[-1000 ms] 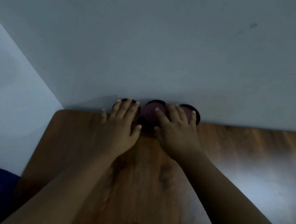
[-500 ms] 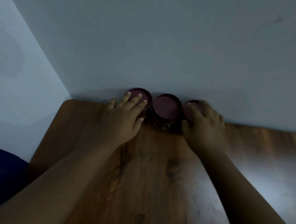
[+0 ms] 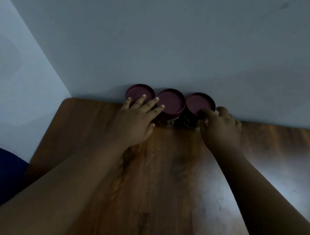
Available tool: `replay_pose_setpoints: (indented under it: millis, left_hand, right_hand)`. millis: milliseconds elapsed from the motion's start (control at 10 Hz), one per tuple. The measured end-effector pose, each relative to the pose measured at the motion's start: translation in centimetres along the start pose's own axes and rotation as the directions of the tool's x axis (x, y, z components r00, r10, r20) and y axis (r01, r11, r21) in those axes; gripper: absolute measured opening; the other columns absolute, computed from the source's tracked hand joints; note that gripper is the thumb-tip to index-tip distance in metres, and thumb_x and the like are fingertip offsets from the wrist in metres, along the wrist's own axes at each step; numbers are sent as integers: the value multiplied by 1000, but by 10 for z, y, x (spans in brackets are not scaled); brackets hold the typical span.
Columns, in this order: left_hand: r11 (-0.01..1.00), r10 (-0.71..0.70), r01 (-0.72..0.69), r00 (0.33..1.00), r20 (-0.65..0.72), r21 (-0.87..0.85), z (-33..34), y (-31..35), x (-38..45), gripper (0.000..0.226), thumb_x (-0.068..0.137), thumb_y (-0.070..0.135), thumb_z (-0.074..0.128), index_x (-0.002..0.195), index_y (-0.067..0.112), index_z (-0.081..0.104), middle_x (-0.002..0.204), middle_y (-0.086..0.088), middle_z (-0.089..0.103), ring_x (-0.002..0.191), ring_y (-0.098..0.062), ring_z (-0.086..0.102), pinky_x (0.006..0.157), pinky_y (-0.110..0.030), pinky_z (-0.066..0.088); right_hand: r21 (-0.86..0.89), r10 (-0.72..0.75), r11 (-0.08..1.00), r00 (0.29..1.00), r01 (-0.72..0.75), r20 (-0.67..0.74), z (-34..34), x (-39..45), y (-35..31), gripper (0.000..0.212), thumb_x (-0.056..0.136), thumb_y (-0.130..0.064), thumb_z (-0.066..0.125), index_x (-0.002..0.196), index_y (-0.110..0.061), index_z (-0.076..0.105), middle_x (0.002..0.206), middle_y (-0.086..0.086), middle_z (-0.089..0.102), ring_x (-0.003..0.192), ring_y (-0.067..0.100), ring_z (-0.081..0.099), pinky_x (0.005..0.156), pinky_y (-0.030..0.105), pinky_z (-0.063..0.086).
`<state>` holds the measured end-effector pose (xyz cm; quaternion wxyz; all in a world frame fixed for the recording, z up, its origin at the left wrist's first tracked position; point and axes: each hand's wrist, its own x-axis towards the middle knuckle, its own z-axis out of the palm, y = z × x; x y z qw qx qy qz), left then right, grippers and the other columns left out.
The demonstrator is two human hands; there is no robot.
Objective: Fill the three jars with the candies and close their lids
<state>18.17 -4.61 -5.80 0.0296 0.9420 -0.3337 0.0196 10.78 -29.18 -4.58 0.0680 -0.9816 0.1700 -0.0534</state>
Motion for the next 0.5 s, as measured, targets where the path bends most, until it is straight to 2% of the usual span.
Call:
replay_pose_setpoints:
  millis: [100, 200, 300, 500]
  left_hand:
    - [996, -86, 87, 995, -48, 4, 1, -2, -7, 67, 96, 44, 47, 158, 27, 28, 167, -3, 24, 152, -31, 24, 118, -60, 25]
    - [984, -179, 178, 984, 14, 12, 6, -9, -9, 70, 98, 50, 41, 160, 24, 20, 168, -6, 20, 154, -32, 18, 118, -60, 21]
    - [986, -167, 166, 983, 75, 26, 3, -11, -10, 74, 98, 53, 40, 161, 26, 12, 169, -4, 14, 155, -31, 13, 119, -60, 18]
    - [997, -72, 71, 997, -38, -19, -25, 19, -19, 74, 97, 55, 39, 161, 27, 13, 170, -3, 13, 155, -29, 12, 121, -58, 16]
  right_hand:
    - [-68, -94, 994, 993, 89, -72, -2, -8, -14, 60, 89, -39, 64, 144, -21, 49, 154, 22, 41, 138, 45, 43, 112, 67, 31]
    - [-105, -233, 966, 971, 237, 45, 4, -11, -33, 71, 93, -47, 54, 157, -27, 32, 163, 14, 31, 149, 39, 29, 116, 70, 18]
    - [-124, -189, 971, 975, 203, 116, 6, -10, -41, 75, 95, -51, 51, 160, -28, 23, 164, 16, 27, 151, 39, 25, 117, 71, 13]
    - [-140, -237, 962, 972, 233, -9, -10, -30, -44, 75, 95, -49, 51, 160, -23, 24, 163, 20, 30, 150, 40, 28, 116, 70, 16]
